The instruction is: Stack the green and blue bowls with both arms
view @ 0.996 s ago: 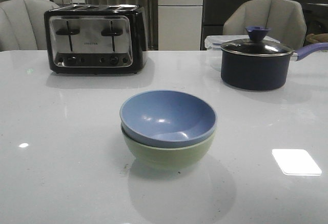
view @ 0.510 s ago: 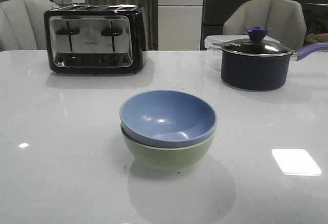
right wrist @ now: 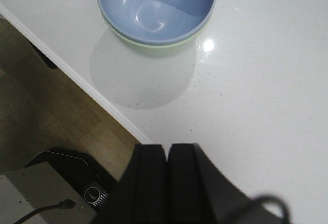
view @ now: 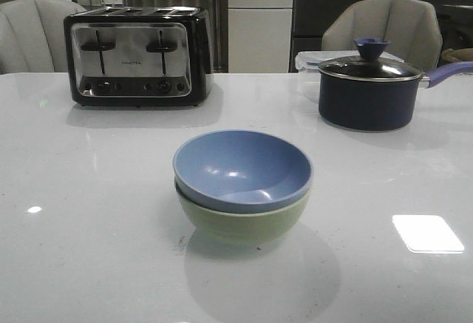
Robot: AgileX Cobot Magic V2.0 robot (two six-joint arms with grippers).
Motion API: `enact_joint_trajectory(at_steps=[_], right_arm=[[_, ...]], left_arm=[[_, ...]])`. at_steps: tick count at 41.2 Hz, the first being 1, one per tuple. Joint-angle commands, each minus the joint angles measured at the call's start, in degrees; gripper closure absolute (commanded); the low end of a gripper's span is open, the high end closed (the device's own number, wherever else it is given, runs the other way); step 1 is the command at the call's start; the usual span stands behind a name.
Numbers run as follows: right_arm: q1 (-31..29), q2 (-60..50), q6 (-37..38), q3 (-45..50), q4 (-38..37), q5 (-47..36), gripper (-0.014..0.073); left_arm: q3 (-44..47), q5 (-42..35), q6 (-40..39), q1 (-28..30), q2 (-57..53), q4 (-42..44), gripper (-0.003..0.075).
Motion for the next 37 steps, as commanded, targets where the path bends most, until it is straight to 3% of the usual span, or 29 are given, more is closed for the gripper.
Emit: enact_joint_trajectory(at_steps=[1,10,27,37], right_arm=[[-0.31,-0.37,-0.11,-1.48,-0.04,-3.71,0.0537],[-0.31,-0.37,-0.11,-1.48,-0.04,-3.71,0.0537],[-0.31,-0.37,-0.11,-1.48,-0.04,-3.68,0.0537],[-0.31,-0.37,-0.11,-1.48,-0.04,-3.68,0.0537]], left_arm=[[2.07,-9.73,-0.27,0.36,-1.09,-1.09,0.0627],[8.03,-18.04,-0.27,0.36,-2.83,-1.09,0.0627],[8.17,-16.60,0.32,0.51,-3.20,-0.47,0.0627],[8.17,-18.53,1.50,3.48,-3.20,0.94,0.0627]])
